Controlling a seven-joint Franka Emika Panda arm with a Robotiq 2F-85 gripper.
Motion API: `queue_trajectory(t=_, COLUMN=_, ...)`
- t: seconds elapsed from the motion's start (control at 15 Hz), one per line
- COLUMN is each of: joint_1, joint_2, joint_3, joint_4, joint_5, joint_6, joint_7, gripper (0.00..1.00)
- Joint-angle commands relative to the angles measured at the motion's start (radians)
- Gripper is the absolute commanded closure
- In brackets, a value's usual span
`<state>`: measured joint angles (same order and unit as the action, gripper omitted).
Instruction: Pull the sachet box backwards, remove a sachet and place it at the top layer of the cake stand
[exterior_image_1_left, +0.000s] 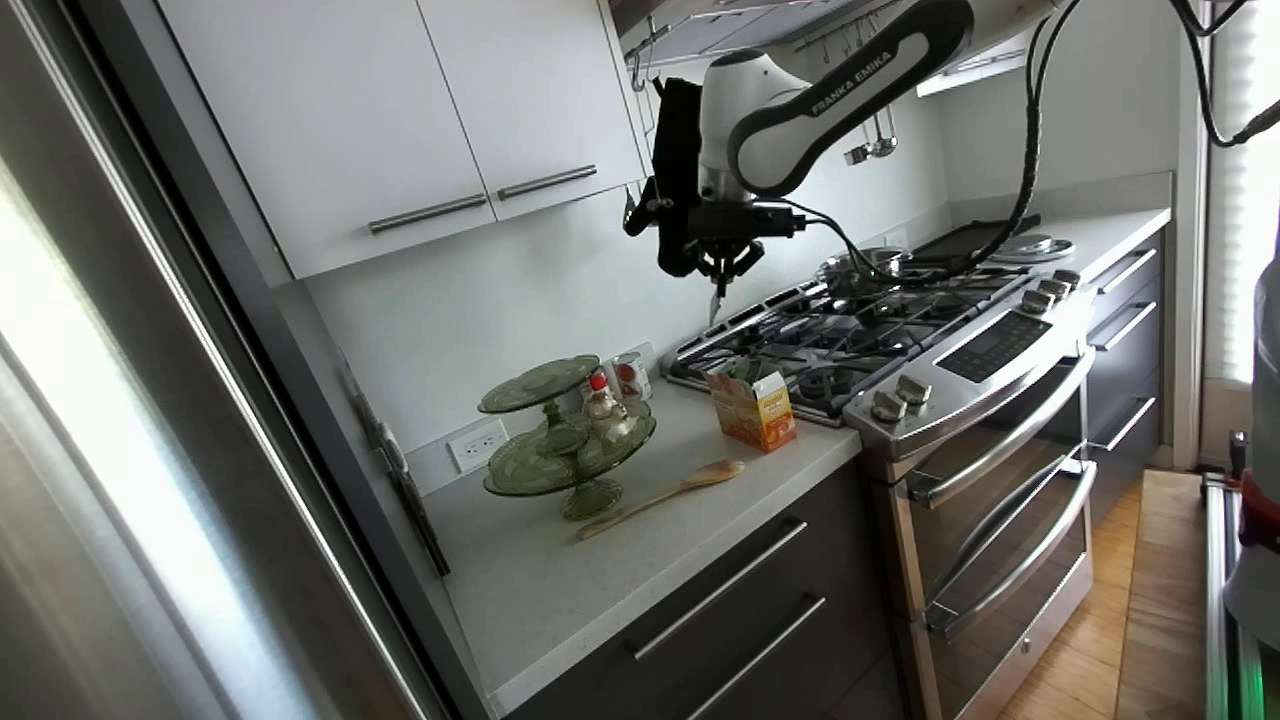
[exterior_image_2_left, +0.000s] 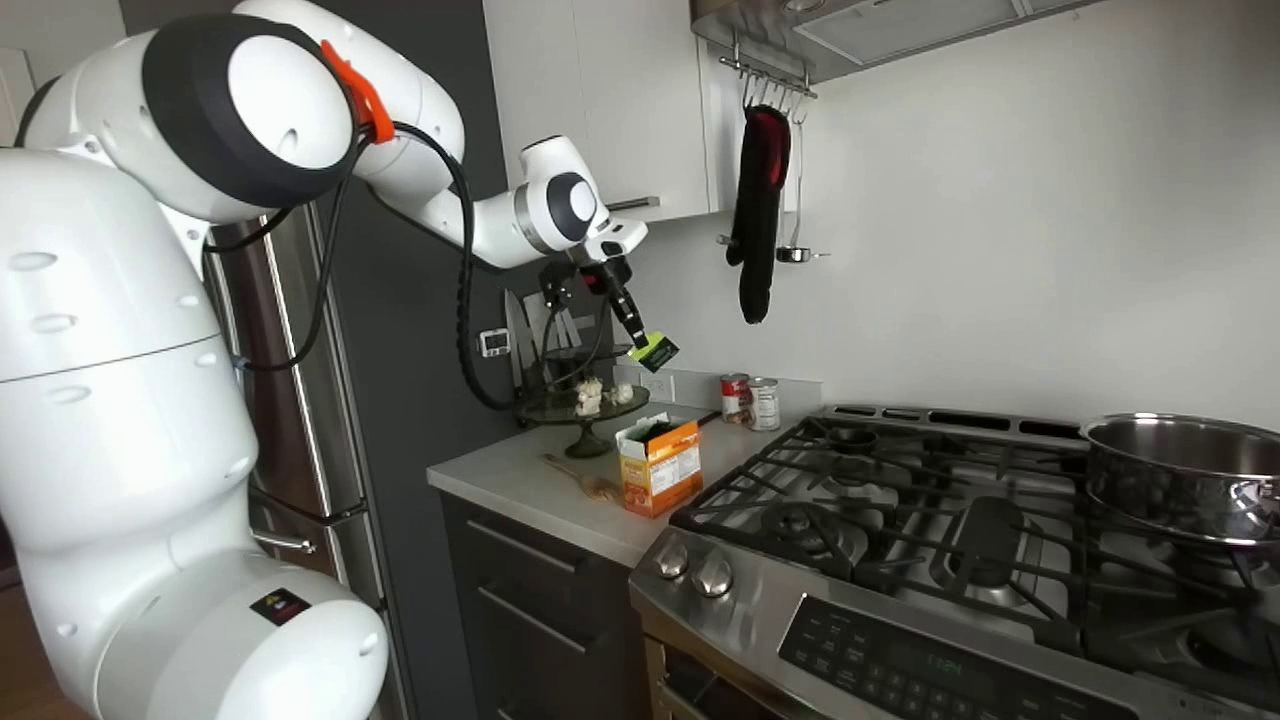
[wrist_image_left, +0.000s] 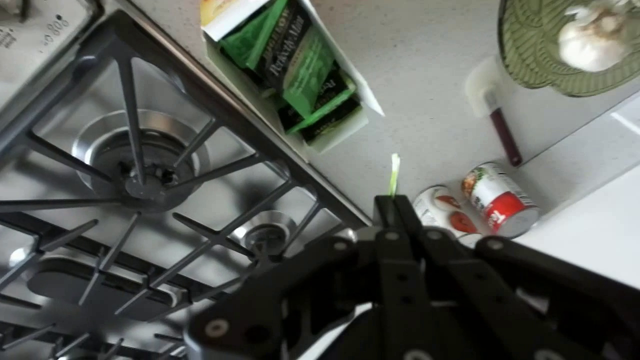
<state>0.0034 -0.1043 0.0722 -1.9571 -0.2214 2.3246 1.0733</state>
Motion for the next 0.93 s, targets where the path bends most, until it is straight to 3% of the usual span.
queue_trajectory(t=0.0, joint_1=0.038, joint_2=0.009, joint_3=0.017, joint_4=0.021, joint_5=0.073, joint_6=0.089, joint_7=-0.144, gripper=1.00)
queue_trajectory(t=0.13, joint_1=0.063, joint_2=0.009, joint_3=0.031, joint_4=0.025, joint_5=0.138, joint_6=0.159, joint_7=-0.227, gripper=1.00)
queue_trajectory(t=0.33, joint_1=0.107, joint_2=0.026, joint_3=0.037, joint_4=0.036, joint_5=0.344, joint_6=0.200, joint_7=-0.428, gripper=1.00)
queue_trajectory(t=0.4, joint_1=0.079, joint_2=0.006, joint_3=0.047, joint_4=0.024, joint_5=0.242, joint_6=0.180, joint_7=-0.321, gripper=0.99)
queue_trajectory(t=0.53, joint_1=0.094, joint_2=0.010, joint_3=0.049, joint_4=0.026, joint_5=0.307, joint_6=0.186, joint_7=-0.391, gripper=0.99)
queue_trajectory(t=0.8, joint_1=0.096, joint_2=0.020, joint_3=0.047, joint_4=0.033, joint_5=0.319, joint_6=0.188, joint_7=-0.406, gripper=1.00)
queue_trajectory(t=0.87, joint_1=0.109, joint_2=0.040, joint_3=0.049, joint_4=0.050, joint_5=0.378, joint_6=0.221, joint_7=-0.446, gripper=1.00)
